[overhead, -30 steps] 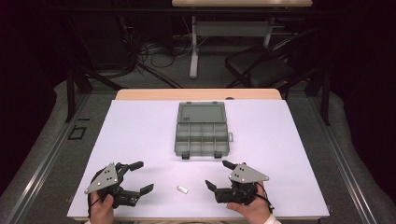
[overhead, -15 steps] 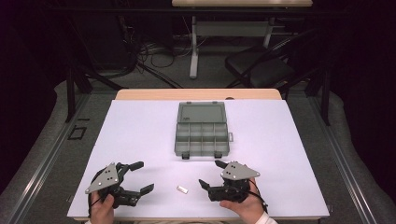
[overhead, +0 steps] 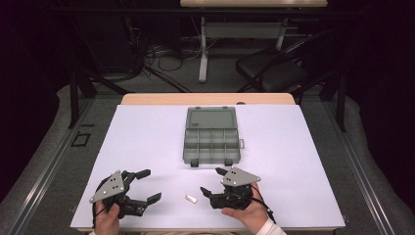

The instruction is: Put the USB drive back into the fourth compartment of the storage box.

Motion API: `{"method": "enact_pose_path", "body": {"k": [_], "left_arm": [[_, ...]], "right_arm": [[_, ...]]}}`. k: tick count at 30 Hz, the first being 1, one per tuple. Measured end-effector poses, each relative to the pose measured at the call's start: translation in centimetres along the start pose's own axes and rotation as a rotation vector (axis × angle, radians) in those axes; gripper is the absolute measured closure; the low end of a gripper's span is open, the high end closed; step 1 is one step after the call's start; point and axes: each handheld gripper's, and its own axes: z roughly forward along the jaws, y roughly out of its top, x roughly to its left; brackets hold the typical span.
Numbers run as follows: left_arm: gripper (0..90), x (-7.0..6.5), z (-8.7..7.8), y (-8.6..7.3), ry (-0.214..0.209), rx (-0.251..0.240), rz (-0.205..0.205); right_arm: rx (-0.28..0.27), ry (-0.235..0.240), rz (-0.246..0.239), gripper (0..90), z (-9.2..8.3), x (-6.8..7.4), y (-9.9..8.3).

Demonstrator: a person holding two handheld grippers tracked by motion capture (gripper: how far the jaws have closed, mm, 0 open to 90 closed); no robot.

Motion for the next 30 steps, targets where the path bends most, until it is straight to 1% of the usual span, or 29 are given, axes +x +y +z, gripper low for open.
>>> {"method": "enact_pose_path", "body": {"k": [9,11,13,19,21,26,30], "left_arm": [[15.8,0.0,0.0,0.0,-0.001,0.001,-0.001],[15.8,0.0,0.0,0.0,-0.002,0.001,-0.001],[15.8,0.0,0.0,0.0,-0.002,0.001,-0.001],[15.8,0.0,0.0,0.0,-0.003,-0.001,-0.001],[15.8,0.0,0.0,0.0,-0.004,-0.001,-0.001],[15.8,0.0,0.0,0.0,-0.004,0.002,0.002],[15.8,0.0,0.1,0.0,-0.005,-0.001,0.001]], "right_arm": [[0.011,0.027,-0.003,25.0,1.0,0.4,0.2],[0.018,0.032,-0.003,27.0,1.2,0.5,0.2],[0.030,0.042,0.003,27.1,1.6,0.7,0.3],[0.044,0.060,-0.006,28.2,2.1,1.0,0.2],[0.055,0.076,-0.007,31.2,2.5,1.1,0.1],[0.070,0.077,-0.024,37.5,2.9,1.3,-0.1],[0.075,0.076,-0.025,42.3,3.2,1.4,-0.2]]}}
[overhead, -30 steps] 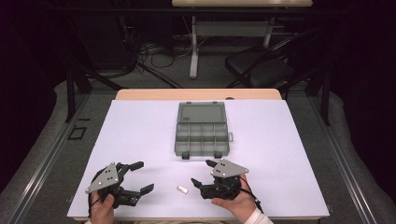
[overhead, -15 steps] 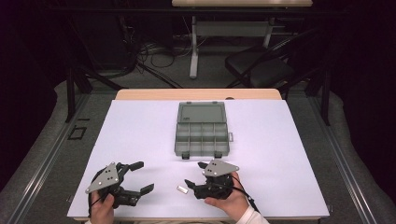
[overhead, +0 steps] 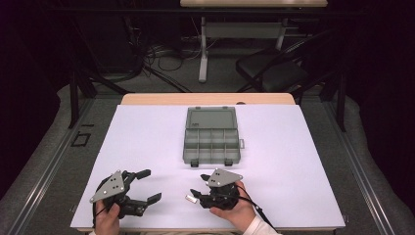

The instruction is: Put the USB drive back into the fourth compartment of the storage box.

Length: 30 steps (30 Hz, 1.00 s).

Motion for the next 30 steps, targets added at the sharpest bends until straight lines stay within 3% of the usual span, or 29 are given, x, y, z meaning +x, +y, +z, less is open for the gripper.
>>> {"method": "enact_pose_path", "body": {"k": [10,30], "left_arm": [[15.8,0.0,0.0,0.0,0.000,0.001,-0.001],[15.8,0.0,0.1,0.0,-0.005,0.006,-0.002]], "right_arm": [[0.016,0.013,0.004,47.7,0.7,-0.1,-0.2],[0.036,0.037,0.022,49.1,1.8,0.2,-0.8]]}}
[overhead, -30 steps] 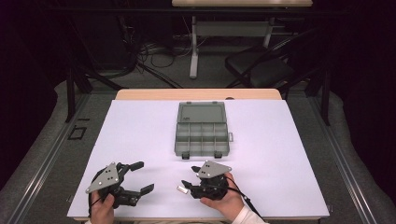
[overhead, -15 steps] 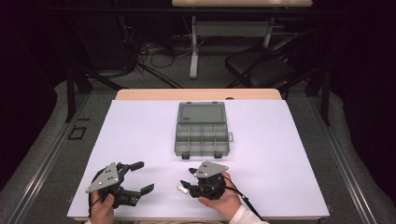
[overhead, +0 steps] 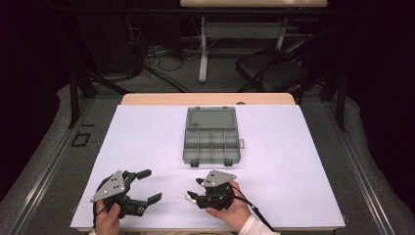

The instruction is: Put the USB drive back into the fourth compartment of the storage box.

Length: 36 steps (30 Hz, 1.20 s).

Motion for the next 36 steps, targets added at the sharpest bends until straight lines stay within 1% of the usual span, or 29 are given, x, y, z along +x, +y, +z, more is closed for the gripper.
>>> {"method": "enact_pose_path", "body": {"k": [7,10,11,13,16,20,24,30,36], "left_arm": [[15.8,0.0,0.0,0.0,-0.002,0.000,0.000],[15.8,0.0,0.0,0.0,-0.002,0.000,-0.004],[15.8,0.0,0.0,0.0,-0.002,0.000,-0.003],[15.8,0.0,0.0,0.0,-0.001,0.000,-0.003],[15.8,0.0,0.0,0.0,-0.002,0.000,-0.003],[15.8,0.0,0.0,0.0,-0.002,0.001,-0.004],[15.8,0.0,0.0,0.0,-0.003,0.000,-0.004],[15.8,0.1,0.0,0.0,-0.003,0.002,-0.004],[15.8,0.1,0.0,0.0,-0.003,0.004,-0.004]], "right_arm": [[0.015,0.001,-0.008,51.4,0.5,0.1,-0.3],[0.021,0.007,-0.009,53.7,0.6,0.1,-0.4],[0.029,0.016,-0.009,56.2,0.7,0.2,-0.5],[0.030,0.019,-0.010,56.4,0.8,0.2,-0.6],[0.044,0.028,-0.017,60.1,1.0,0.3,-0.8],[0.059,0.039,-0.020,61.9,1.2,0.4,-0.9],[0.077,0.037,-0.021,62.3,1.4,0.5,-1.1],[0.081,0.037,-0.018,62.6,1.6,0.7,-1.2],[0.100,0.052,-0.024,67.5,1.9,0.8,-1.3]]}}
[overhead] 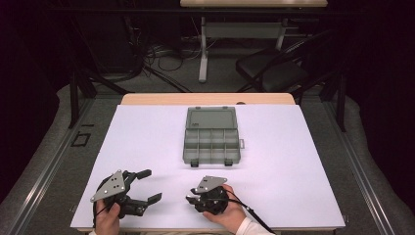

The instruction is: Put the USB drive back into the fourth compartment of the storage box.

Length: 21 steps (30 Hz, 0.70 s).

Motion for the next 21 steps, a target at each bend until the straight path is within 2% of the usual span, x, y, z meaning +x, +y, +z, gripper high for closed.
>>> {"method": "enact_pose_path", "body": {"k": [21], "left_arm": [[15.8,-0.01,0.02,0.01,-0.003,-0.001,0.001]], "right_arm": [[0.026,0.003,-0.020,74.7,0.67,-0.02,-0.19]]}}
